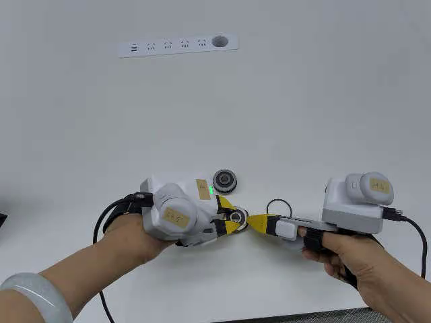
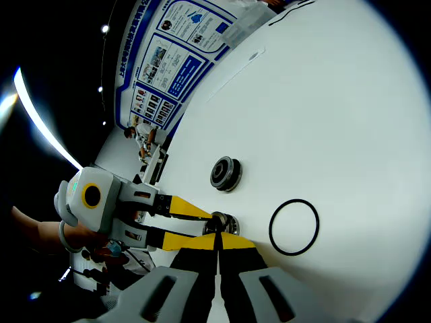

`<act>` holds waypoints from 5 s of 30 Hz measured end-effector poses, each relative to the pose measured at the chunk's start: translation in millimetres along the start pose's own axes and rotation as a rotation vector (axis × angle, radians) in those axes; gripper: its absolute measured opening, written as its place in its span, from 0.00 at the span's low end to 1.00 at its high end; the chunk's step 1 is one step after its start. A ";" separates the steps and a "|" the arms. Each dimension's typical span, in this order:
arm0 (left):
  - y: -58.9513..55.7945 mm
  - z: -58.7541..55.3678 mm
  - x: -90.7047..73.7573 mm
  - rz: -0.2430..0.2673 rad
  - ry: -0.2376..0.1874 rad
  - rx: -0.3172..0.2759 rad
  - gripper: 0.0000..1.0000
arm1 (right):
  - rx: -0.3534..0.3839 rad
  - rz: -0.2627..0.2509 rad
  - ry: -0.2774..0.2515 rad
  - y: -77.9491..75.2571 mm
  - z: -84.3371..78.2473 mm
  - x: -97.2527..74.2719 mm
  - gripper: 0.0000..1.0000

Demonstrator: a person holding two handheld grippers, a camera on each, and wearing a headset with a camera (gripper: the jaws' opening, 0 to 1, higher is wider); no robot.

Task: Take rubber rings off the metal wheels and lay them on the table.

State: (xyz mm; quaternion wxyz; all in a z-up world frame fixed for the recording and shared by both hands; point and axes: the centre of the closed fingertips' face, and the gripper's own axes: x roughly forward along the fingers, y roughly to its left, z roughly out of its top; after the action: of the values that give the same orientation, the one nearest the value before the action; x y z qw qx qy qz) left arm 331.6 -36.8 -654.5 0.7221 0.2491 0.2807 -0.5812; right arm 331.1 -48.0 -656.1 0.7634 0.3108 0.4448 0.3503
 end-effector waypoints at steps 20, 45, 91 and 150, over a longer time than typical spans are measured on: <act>0.3 -0.6 -0.3 -0.001 0.004 0.002 0.13 | -0.002 0.039 -0.001 14.8 3.4 3.4 0.01; 0.1 0.5 0.0 -0.005 -0.006 -0.009 0.15 | 0.026 0.030 -0.015 10.1 5.4 3.1 0.02; 6.2 -19.0 -24.0 0.085 -0.045 -0.080 0.47 | 0.037 0.066 -0.026 27.4 3.2 -3.2 0.02; 16.1 -32.9 -35.3 0.137 -0.047 -0.153 0.59 | -0.018 -0.172 -0.074 -45.8 14.8 -54.3 0.09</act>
State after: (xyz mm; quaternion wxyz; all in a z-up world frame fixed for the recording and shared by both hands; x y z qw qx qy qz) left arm 337.7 13.8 -653.1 0.7833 0.1981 0.2895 -0.5132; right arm 336.8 -120.2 -661.0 0.8093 0.2773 0.4383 0.2756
